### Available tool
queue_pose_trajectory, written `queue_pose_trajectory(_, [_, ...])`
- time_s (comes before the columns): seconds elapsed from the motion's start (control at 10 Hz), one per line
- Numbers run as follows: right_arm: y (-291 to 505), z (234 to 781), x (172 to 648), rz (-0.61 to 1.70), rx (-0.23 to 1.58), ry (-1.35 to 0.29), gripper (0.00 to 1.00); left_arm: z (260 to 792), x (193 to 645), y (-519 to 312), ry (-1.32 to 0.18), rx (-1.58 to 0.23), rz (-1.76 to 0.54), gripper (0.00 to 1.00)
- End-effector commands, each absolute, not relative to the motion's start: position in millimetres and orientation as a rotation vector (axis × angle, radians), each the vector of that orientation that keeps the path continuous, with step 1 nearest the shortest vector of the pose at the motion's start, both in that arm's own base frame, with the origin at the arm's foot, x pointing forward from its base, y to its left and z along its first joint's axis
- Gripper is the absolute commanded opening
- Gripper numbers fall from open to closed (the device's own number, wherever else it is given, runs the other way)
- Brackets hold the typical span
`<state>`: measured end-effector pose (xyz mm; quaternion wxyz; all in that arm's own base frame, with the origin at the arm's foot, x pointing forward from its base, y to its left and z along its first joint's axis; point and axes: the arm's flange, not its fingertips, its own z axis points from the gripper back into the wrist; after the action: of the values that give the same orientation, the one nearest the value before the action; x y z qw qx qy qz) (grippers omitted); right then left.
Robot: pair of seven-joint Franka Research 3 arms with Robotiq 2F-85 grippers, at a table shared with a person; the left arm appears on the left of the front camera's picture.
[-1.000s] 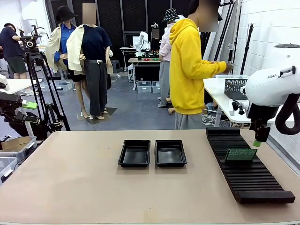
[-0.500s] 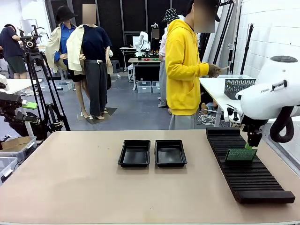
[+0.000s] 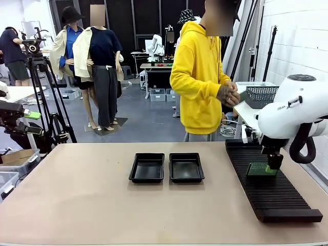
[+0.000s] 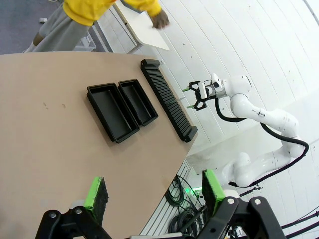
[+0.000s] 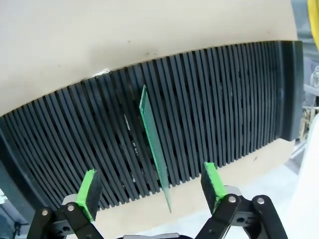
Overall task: Inspect and transfer BCBs to ESD trays.
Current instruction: Pick up the Blank PCB from the PCB Rack and place it in the left ESD tray.
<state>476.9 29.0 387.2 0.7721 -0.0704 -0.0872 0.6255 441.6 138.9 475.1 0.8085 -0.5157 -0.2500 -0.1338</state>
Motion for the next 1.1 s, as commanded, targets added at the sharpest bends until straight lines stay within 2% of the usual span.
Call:
queue_pose_trajectory(0.0, [25.5, 383.9, 489.0, 1.369, -0.098, -0.190, 1.00, 477.4, 440.9, 139.2, -0.527, -1.106, -0.268, 1.00])
queue_pose_trajectory(0.2, [23.5, 383.8, 489.8, 1.351, -0.095, -0.208, 1.00, 477.4, 440.9, 139.2, -0.527, -1.106, -0.268, 1.00])
queue_pose_trajectory(0.3, [11.4, 413.6, 472.8, 1.315, -0.098, -0.305, 1.00, 477.4, 440.9, 139.2, -0.527, -1.106, -0.268, 1.00])
queue_pose_trajectory(0.4, [-6.2, 452.4, 442.1, 1.283, -0.027, -0.391, 1.00, 477.4, 440.9, 139.2, -0.527, -1.106, -0.268, 1.00])
queue_pose_trajectory(0.6, [-35.5, 487.9, 380.6, 1.140, -0.040, -0.289, 1.00, 477.4, 440.9, 139.2, -0.527, -1.106, -0.268, 1.00])
queue_pose_trajectory(1.0, [-43.4, 489.5, 367.1, 1.155, 0.152, -0.142, 1.00, 477.4, 440.9, 139.2, -0.527, -1.106, -0.268, 1.00])
